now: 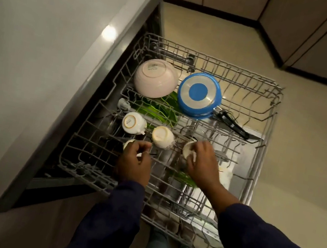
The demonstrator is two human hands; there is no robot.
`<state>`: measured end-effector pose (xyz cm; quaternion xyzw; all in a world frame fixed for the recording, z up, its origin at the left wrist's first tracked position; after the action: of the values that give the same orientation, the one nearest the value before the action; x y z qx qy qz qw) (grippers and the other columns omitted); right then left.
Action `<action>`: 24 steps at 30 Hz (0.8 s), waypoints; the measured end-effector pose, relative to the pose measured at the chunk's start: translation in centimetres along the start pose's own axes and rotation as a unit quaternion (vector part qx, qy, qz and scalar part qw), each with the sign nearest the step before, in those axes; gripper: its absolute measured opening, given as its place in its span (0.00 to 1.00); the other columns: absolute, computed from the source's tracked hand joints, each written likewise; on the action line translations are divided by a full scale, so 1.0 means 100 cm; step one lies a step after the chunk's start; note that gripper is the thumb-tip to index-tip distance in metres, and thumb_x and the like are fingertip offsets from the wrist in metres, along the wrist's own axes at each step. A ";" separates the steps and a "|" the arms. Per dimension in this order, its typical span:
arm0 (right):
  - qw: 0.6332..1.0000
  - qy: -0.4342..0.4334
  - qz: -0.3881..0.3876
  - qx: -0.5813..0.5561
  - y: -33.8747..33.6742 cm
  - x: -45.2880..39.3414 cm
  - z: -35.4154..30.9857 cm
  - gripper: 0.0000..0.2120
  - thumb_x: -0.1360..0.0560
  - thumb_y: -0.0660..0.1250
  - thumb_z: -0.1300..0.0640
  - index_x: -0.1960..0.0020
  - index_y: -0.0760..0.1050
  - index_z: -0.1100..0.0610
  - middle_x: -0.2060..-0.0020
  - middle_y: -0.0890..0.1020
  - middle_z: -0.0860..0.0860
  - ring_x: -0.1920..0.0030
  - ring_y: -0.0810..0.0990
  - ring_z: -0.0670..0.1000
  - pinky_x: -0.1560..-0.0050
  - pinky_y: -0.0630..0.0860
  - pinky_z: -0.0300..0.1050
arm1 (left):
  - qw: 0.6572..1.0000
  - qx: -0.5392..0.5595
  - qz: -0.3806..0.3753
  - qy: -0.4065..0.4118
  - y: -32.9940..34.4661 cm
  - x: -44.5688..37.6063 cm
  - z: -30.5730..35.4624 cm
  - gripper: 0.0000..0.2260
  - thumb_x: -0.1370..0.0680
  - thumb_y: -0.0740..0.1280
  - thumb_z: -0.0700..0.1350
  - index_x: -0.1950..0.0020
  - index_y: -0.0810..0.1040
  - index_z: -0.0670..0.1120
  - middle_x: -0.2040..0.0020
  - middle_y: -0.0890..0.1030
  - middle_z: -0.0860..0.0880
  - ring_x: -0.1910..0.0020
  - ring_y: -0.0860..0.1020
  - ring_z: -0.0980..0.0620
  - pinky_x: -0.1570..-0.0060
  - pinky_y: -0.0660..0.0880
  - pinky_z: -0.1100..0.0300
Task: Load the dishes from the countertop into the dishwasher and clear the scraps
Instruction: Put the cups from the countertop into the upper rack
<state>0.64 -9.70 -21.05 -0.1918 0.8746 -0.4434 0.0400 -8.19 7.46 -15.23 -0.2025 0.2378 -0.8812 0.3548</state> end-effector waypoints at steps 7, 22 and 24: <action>0.955 0.207 -0.124 0.170 -0.014 0.056 0.089 0.28 0.26 0.63 0.41 0.34 0.62 0.56 0.39 0.67 0.57 0.40 0.70 0.58 0.44 0.72 0.50 | 0.994 -0.028 -0.044 0.094 0.062 0.026 0.061 0.07 0.27 0.64 0.32 0.55 0.79 0.39 0.56 0.80 0.47 0.56 0.78 0.46 0.58 0.68 0.64; 0.958 0.255 -0.122 0.051 -0.001 0.029 0.097 0.35 0.32 0.71 0.50 0.32 0.58 0.53 0.33 0.58 0.58 0.36 0.63 0.63 0.42 0.72 0.57 | 0.994 -0.032 -0.070 0.084 0.076 0.031 0.053 0.07 0.27 0.63 0.32 0.56 0.78 0.41 0.56 0.77 0.51 0.53 0.78 0.46 0.54 0.71 0.60; 0.957 0.252 -0.127 0.069 -0.007 0.019 0.098 0.33 0.31 0.70 0.49 0.31 0.60 0.52 0.33 0.59 0.57 0.35 0.62 0.62 0.42 0.73 0.58 | 0.994 -0.019 -0.074 0.080 0.076 0.029 0.055 0.08 0.27 0.63 0.32 0.57 0.77 0.44 0.55 0.78 0.50 0.53 0.78 0.45 0.53 0.73 0.58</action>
<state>1.50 -18.27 -26.23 -0.1803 0.7920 -0.5378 -0.2259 -3.24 -0.91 -14.55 -0.1556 0.2665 -0.9138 0.2642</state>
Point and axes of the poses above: each hand's wrist, its own x-axis away from the middle knuckle, its own y-axis out of the palm, z = x × y, the point moved 8 cm from there along -x, towards the middle knuckle
